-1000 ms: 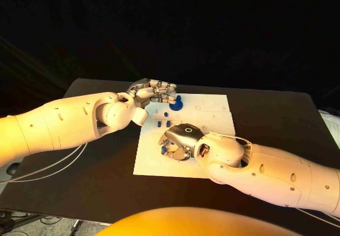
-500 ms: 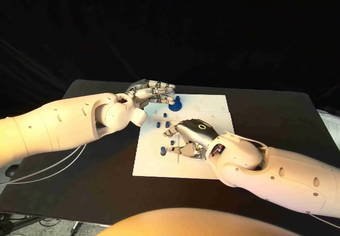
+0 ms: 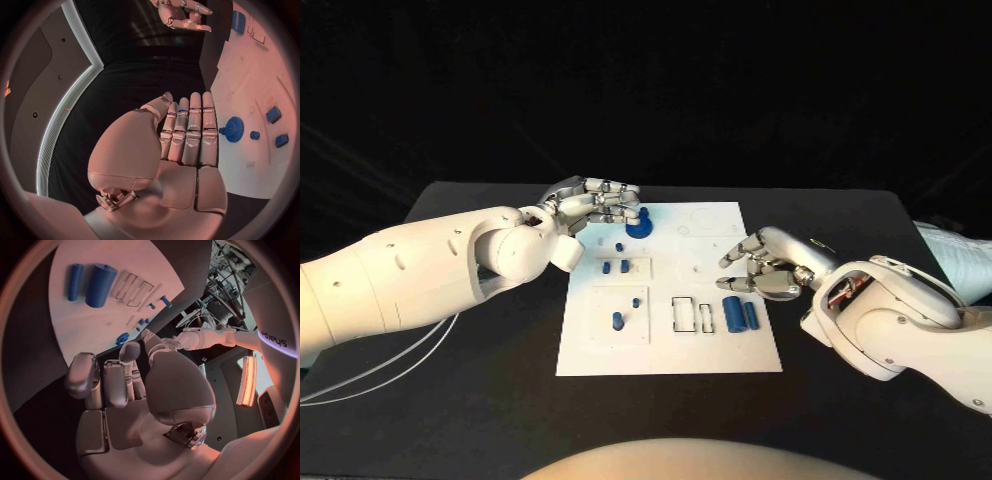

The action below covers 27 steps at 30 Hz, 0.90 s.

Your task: Assemble the parts on the task board

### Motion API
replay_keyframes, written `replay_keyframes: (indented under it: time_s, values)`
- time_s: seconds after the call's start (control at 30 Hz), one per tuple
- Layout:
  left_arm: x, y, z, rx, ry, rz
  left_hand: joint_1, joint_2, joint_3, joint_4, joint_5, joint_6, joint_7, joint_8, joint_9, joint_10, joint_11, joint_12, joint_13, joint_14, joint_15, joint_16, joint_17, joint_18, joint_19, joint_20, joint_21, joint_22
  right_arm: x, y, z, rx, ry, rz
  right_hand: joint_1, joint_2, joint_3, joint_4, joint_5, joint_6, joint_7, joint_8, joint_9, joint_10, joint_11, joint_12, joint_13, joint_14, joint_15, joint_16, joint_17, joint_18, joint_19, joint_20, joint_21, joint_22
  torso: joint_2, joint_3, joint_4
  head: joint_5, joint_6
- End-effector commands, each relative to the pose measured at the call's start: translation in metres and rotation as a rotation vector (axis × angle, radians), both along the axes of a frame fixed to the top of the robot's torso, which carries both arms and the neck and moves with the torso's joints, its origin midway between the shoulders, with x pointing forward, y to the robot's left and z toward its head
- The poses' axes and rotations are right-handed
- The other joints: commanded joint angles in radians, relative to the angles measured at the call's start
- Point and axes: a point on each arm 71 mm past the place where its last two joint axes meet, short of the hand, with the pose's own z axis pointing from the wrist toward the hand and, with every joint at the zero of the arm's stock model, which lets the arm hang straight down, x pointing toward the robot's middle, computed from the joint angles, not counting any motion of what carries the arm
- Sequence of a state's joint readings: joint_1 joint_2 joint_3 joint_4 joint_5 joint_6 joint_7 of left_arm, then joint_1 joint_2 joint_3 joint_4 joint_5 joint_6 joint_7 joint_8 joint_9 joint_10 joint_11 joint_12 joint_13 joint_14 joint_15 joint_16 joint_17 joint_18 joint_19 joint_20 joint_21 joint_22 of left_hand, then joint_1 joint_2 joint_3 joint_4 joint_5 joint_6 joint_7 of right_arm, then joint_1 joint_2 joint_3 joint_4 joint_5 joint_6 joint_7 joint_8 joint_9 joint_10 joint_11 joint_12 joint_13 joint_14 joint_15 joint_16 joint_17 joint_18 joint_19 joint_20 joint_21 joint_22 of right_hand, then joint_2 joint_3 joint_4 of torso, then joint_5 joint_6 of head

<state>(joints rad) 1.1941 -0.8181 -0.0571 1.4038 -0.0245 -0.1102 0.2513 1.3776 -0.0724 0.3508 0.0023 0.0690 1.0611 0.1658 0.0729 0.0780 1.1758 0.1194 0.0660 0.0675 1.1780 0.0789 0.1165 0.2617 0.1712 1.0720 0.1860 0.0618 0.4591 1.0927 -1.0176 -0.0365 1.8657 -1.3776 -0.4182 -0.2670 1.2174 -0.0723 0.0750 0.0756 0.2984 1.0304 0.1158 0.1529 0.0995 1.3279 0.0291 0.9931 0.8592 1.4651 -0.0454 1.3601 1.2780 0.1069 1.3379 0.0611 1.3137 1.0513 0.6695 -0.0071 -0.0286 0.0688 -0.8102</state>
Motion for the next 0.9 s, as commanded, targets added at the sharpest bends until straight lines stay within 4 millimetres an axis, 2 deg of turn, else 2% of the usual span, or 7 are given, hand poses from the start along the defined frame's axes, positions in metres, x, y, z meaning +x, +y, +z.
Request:
replay_keyframes:
  time_s: [0.03,0.07,0.1,0.23,0.37,0.5,0.9]
  values:
    - [-0.001,-0.002,0.000,-0.012,-0.006,-0.010,0.004,0.001,-0.003,-0.003,0.003,0.002,0.005,-0.005,-0.001,-0.001,0.004,-0.001,0.000,0.007,0.002,-0.002,-0.001,0.012,0.007,0.000,0.002,-0.001,-0.005,-0.007,-0.010,-0.051,0.104,-0.081,-0.012,0.002,-0.023,0.019,0.017,0.003,-0.004,0.011,0.005,0.018,0.000,0.118,0.140,0.074,-0.001,0.050,0.063,-0.011,-0.001,0.001,0.008,0.009,-0.001,0.0036,-0.0114,-0.004,0.003]
    - [-0.001,-0.002,0.000,-0.012,-0.005,-0.010,0.004,0.001,-0.003,-0.003,0.003,0.002,0.005,-0.005,-0.001,-0.001,0.004,-0.001,0.000,0.007,0.002,-0.002,-0.001,0.012,0.007,0.000,0.002,-0.001,-0.006,-0.008,-0.012,-0.064,0.109,-0.089,-0.008,0.005,-0.035,0.028,0.019,0.000,-0.008,0.017,0.008,0.024,0.000,0.166,0.199,0.075,0.003,0.064,0.080,-0.009,-0.004,0.000,0.010,0.010,-0.002,0.0035,-0.0122,-0.004,0.003]
    - [-0.001,-0.002,0.000,-0.012,-0.005,-0.011,0.004,0.001,-0.003,-0.003,0.003,0.002,0.005,-0.005,-0.001,-0.001,0.004,-0.001,0.000,0.007,0.002,-0.002,-0.001,0.012,0.007,0.000,0.002,-0.001,-0.007,-0.009,-0.015,-0.085,0.115,-0.098,-0.013,0.010,-0.048,0.041,0.020,0.002,-0.004,0.024,0.011,0.042,0.000,0.222,0.269,0.077,0.001,0.082,0.104,-0.009,-0.007,0.002,0.011,0.010,-0.002,0.0037,-0.0141,-0.003,0.002]
    - [-0.001,-0.003,-0.001,-0.014,-0.004,-0.015,0.004,0.001,-0.003,-0.003,0.003,0.002,0.005,-0.005,-0.001,-0.001,0.004,-0.001,0.000,0.007,0.002,-0.002,-0.001,0.012,0.007,0.000,0.002,-0.001,-0.009,-0.011,-0.021,-0.148,0.129,-0.124,-0.012,0.013,-0.080,0.066,0.026,-0.002,-0.005,0.040,0.021,0.061,0.000,0.290,0.358,0.080,0.002,0.112,0.144,-0.010,-0.006,0.003,0.017,0.019,-0.003,0.0053,-0.0153,-0.004,0.003]
    - [-0.001,-0.004,-0.001,-0.015,-0.003,-0.017,0.003,0.000,-0.004,-0.003,0.003,0.002,0.005,-0.004,-0.001,-0.001,0.004,-0.001,0.000,0.007,0.002,-0.003,-0.001,0.012,0.007,0.001,0.002,-0.003,-0.008,-0.013,-0.027,-0.190,0.141,-0.150,-0.017,0.014,-0.101,0.082,0.029,-0.007,-0.004,0.046,0.025,0.055,0.001,0.292,0.367,0.080,0.004,0.116,0.150,-0.010,-0.006,0.004,0.019,0.020,-0.004,0.0035,-0.0118,-0.007,0.002]
    - [-0.002,-0.003,-0.002,-0.015,-0.002,-0.015,-0.002,-0.003,-0.008,-0.001,0.003,0.000,0.007,-0.005,-0.002,-0.002,0.005,-0.002,0.000,0.007,0.003,-0.005,-0.002,0.012,0.007,0.001,0.002,-0.009,-0.008,-0.012,-0.030,-0.216,0.145,-0.156,-0.020,0.015,-0.117,0.095,0.032,-0.011,-0.004,0.051,0.029,0.050,0.002,0.289,0.367,0.080,0.004,0.118,0.152,-0.010,-0.007,0.005,0.019,0.021,-0.003,0.0033,-0.0145,-0.004,0.002]
    - [-0.002,-0.002,-0.002,-0.016,-0.001,-0.017,-0.005,-0.005,-0.010,0.001,0.003,-0.003,0.009,-0.006,-0.002,-0.004,0.006,-0.002,0.000,0.008,0.004,-0.007,-0.002,0.012,0.008,0.002,0.002,-0.014,-0.007,-0.005,-0.038,-0.276,0.154,-0.139,-0.023,0.019,-0.132,0.111,0.031,-0.013,-0.004,0.057,0.032,0.045,0.002,0.285,0.368,0.079,0.005,0.118,0.151,-0.011,-0.008,0.006,0.020,0.022,-0.002,0.0026,-0.0148,-0.002,-0.002]
